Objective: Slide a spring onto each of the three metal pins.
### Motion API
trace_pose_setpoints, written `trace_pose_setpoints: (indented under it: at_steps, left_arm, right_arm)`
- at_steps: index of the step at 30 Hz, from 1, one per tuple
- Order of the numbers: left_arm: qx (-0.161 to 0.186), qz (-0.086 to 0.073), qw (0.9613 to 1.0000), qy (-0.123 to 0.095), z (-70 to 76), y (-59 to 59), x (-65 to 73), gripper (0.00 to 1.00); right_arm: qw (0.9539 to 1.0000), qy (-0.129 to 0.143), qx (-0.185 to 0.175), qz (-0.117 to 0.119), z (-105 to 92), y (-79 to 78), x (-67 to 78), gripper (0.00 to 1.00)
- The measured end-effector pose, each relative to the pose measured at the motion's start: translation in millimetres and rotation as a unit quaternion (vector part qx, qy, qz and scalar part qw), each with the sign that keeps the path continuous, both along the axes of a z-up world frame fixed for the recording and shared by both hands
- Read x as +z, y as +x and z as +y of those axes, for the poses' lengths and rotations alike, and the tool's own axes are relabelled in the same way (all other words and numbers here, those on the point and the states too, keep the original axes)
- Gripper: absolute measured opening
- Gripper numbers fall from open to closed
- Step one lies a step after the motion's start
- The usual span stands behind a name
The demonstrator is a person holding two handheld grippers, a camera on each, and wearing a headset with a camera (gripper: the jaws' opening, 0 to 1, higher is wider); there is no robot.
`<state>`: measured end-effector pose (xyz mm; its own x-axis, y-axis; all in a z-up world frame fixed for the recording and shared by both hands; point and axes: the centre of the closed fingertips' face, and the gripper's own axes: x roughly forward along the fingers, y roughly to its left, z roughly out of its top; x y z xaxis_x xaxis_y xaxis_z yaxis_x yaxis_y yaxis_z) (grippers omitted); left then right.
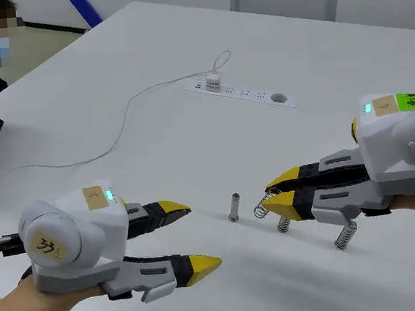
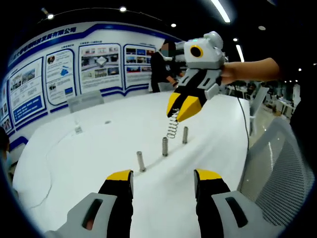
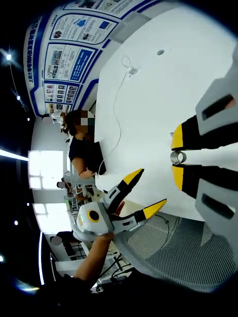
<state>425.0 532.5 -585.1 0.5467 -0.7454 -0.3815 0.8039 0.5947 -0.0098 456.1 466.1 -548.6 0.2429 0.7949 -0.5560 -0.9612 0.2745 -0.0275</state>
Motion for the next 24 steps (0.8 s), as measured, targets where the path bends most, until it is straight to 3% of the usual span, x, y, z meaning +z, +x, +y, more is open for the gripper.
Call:
trace_pose_setpoints:
  at_steps: [12, 24]
  left_arm:
    - [0.043, 0.009, 0.9988, -0.021, 22.2, 7.9, -2.9, 0.58]
    - [0.062, 0.017, 0.9971, -0.04, 22.6, 9.8, -0.8, 0.63]
  right_arm:
    - [0.9995, -0.004, -0.032, 0.005, -4.7, 16.7, -7.8, 0.11]
    - [0.998, -0.001, -0.062, 0.013, -4.8, 32.6, -12.6, 0.11]
